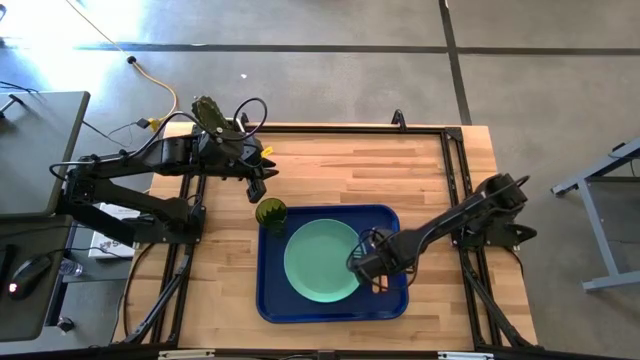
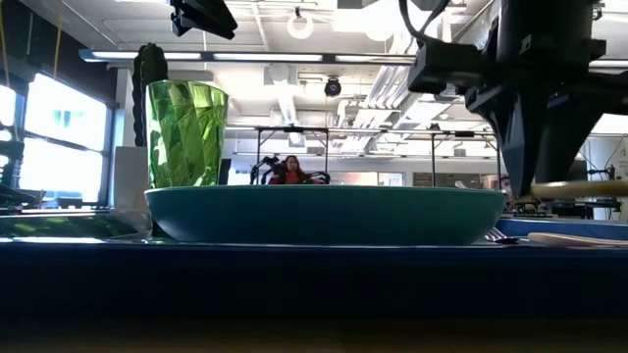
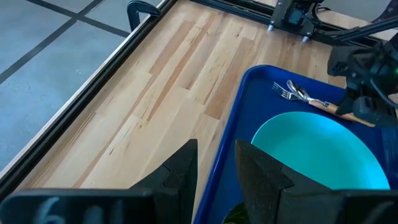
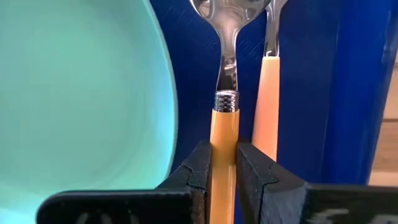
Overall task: Pick and place plate/cup/fork/spoon on tray
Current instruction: Put the orange spoon on the blue tray to the left of the yellow fork
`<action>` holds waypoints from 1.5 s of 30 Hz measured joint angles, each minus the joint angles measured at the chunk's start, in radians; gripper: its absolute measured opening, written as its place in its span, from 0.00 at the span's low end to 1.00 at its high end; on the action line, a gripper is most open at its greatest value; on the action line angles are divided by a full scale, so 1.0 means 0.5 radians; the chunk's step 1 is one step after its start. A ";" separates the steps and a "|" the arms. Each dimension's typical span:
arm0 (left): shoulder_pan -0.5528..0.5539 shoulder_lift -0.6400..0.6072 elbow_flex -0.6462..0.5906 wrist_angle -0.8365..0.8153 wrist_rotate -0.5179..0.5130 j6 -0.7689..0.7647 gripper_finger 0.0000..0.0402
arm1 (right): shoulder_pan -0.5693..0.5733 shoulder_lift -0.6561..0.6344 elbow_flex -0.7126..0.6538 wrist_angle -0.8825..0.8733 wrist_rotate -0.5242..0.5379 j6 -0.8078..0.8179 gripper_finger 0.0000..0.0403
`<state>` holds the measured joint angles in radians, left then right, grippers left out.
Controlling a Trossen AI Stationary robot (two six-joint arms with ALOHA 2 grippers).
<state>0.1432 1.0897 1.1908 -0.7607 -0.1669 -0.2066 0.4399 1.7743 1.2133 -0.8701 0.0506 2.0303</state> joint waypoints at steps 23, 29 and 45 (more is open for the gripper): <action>0.000 0.000 0.000 0.001 0.000 -0.002 0.24 | -0.073 0.179 0.000 0.140 -0.093 -0.171 0.07; 0.000 0.000 0.000 0.000 0.000 -0.002 0.24 | -0.073 0.190 0.000 0.130 -0.118 -0.150 0.07; 0.000 0.000 0.000 0.000 0.000 0.000 0.24 | -0.082 0.190 -0.001 0.084 -0.172 -0.150 0.09</action>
<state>0.1434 1.0897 1.1908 -0.7607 -0.1670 -0.2064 0.3988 1.8694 1.2129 -0.8283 -0.0353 1.9553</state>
